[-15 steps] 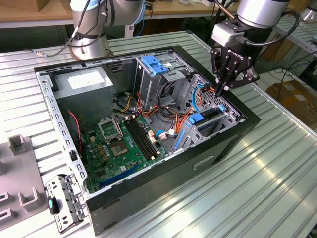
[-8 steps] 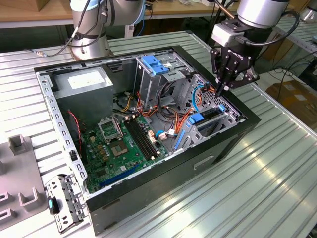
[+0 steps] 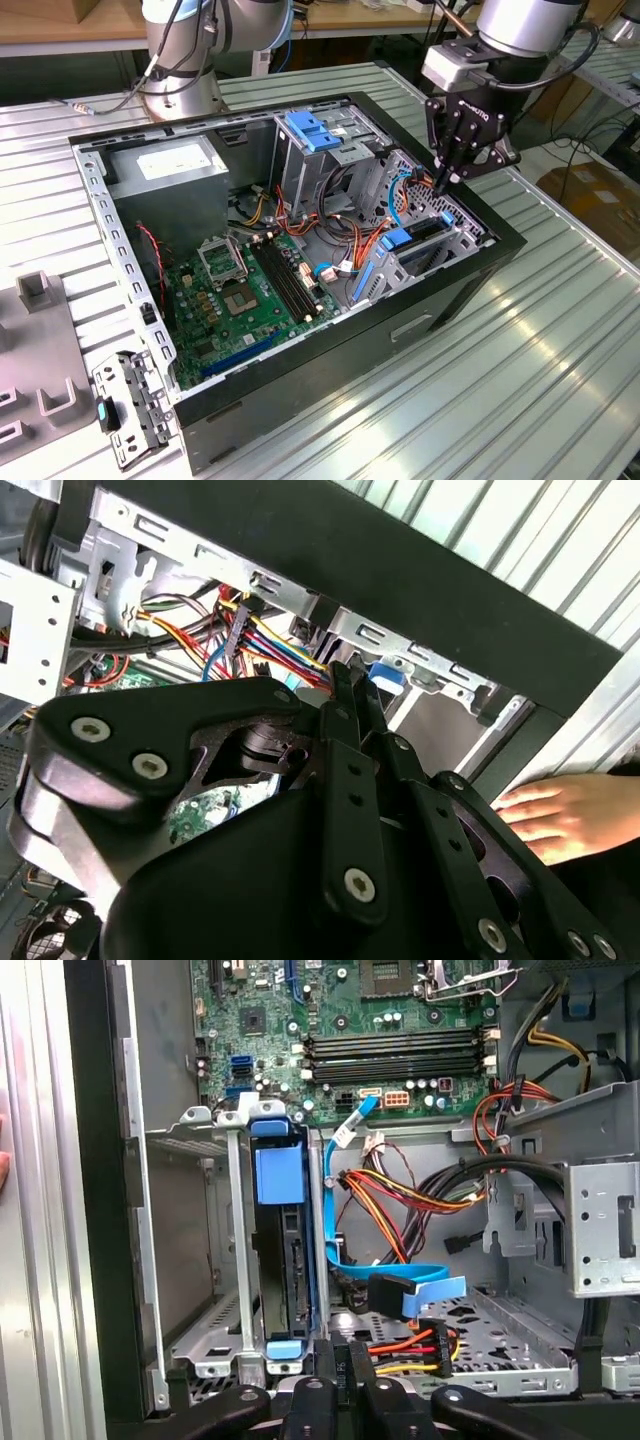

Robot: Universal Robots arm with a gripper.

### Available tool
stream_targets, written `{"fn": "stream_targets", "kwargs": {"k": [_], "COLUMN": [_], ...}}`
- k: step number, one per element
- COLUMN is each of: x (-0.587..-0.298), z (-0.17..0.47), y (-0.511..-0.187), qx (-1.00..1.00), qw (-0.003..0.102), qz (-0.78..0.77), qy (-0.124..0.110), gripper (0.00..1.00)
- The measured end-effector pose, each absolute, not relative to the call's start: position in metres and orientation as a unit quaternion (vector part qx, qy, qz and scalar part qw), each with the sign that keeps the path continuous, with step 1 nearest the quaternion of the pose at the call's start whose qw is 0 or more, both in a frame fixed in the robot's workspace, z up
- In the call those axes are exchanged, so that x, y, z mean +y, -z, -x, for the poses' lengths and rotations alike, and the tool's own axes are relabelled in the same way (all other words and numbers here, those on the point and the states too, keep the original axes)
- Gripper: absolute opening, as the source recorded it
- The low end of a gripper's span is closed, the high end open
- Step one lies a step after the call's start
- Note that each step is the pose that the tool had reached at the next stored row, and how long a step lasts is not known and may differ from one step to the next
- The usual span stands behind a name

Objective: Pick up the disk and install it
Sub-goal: 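Insert the first disk wire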

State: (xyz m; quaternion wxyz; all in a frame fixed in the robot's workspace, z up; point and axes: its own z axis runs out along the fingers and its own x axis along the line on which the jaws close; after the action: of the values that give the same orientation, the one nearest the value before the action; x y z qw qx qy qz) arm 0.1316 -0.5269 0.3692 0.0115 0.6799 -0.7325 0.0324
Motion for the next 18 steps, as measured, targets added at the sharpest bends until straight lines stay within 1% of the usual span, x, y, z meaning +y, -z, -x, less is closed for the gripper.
{"fn": "stream_targets", "kwargs": {"k": [11, 15, 18], "x": [-0.53, -0.543, -0.545], "z": [-0.115, -0.112, -0.112], "y": [-0.368, -0.367, -0.364], "qx": [-0.733, -0.733, -0.733], "qw": [0.011, 0.005, 0.001], "qz": [-0.68, -0.68, -0.68], "qy": [-0.033, -0.027, -0.023], "gripper": [0.17, 0.17, 0.17]}}
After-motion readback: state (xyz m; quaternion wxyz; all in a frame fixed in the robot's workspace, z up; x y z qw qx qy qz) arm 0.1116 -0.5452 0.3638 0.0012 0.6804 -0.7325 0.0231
